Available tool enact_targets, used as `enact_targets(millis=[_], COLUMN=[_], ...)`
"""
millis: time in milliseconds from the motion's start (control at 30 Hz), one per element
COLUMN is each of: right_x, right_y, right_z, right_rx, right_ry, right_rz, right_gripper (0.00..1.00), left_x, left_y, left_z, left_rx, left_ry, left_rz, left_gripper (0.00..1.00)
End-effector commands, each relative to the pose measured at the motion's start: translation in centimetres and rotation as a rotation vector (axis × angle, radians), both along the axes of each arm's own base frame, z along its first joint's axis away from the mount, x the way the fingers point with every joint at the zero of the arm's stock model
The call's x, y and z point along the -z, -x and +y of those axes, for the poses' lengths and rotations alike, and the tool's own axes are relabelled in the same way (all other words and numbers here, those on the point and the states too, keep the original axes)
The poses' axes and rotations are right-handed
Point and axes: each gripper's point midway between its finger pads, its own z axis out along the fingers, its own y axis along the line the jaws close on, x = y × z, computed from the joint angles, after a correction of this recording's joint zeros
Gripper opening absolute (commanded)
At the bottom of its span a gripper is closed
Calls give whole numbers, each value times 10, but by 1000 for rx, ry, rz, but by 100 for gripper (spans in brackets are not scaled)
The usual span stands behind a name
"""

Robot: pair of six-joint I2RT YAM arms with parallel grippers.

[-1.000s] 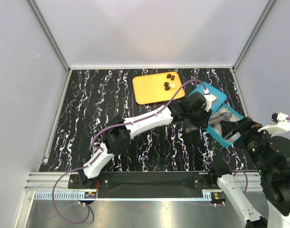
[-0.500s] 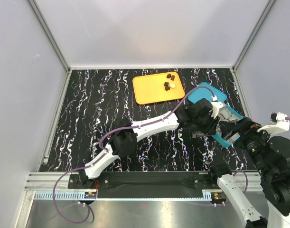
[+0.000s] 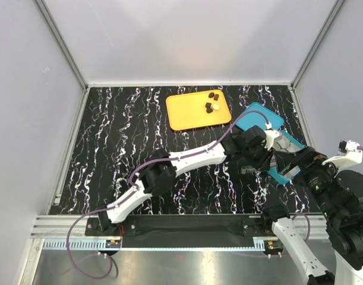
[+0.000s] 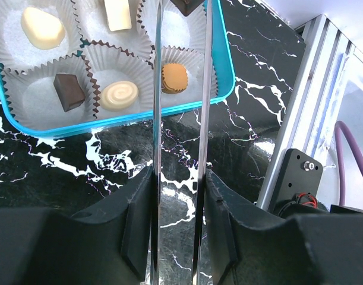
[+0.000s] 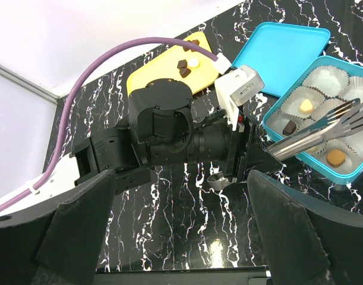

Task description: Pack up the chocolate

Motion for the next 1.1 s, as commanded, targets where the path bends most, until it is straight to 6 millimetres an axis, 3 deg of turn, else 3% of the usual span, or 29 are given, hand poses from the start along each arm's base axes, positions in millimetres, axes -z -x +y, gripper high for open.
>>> enact_targets(millis=[0, 800, 1000, 1033, 1067], right_x=[-9, -10, -11, -12, -12], right_y=[-1, 1, 0, 1, 0], right_z=[-1, -1, 0, 0, 0], right_rx=[0, 2, 1, 2, 2], right_ry=[2, -10, -12, -14, -15], right_rz=[-30, -35, -35, -37, -36], right_gripper=[100, 99, 100, 100, 100], left_x=[-33, -31, -60, -81, -88], left_y=[-2, -3, -3, -7, -8], left_z=[-21, -20, -13, -8, -5], left_rx=[29, 20, 10, -8, -17], left_ry=[122, 112, 138, 159, 158], left_rz=[-44, -52, -81, -115, -130], left_gripper=[39, 47, 47, 47, 47])
